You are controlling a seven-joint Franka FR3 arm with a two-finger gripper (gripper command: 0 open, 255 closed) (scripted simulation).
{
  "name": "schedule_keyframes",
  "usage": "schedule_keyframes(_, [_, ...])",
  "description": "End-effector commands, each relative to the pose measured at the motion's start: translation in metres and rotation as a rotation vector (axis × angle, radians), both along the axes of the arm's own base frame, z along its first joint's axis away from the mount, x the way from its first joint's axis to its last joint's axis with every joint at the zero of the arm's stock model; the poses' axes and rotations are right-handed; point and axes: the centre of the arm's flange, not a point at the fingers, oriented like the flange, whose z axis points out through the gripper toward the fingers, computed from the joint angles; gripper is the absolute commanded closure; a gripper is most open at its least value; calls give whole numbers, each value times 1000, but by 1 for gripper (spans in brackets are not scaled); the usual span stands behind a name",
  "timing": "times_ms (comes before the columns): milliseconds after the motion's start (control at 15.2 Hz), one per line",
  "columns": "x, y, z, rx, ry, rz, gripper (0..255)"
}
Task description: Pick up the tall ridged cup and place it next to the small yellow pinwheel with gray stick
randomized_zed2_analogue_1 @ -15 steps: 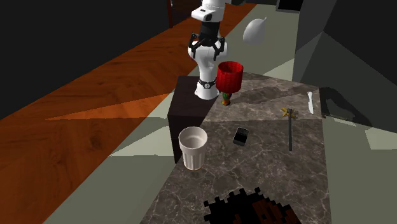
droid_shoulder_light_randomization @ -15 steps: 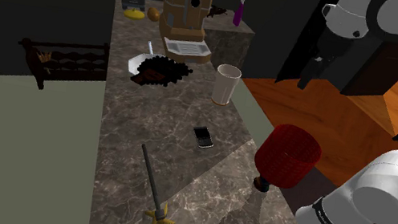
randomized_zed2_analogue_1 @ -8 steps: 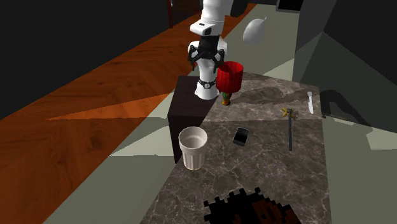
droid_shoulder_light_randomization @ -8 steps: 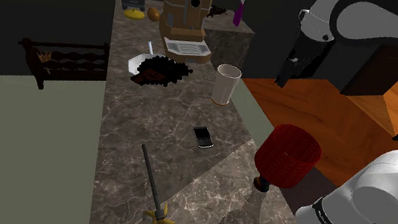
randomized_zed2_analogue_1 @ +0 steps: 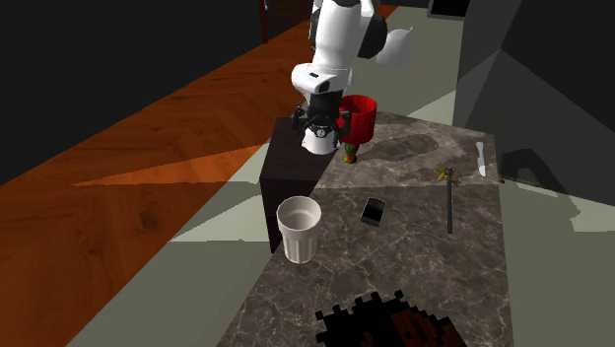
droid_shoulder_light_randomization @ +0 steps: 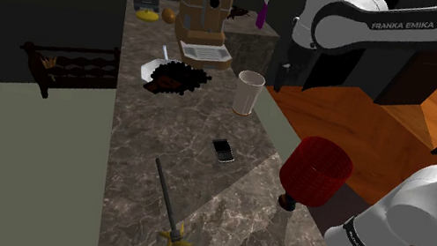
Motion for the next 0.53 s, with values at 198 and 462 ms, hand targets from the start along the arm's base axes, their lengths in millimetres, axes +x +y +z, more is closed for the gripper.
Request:
schedule_keyframes(198, [55,3,-32,10,-15,2,0])
schedule_keyframes(462, [100,6,-56,17,-27,3,0])
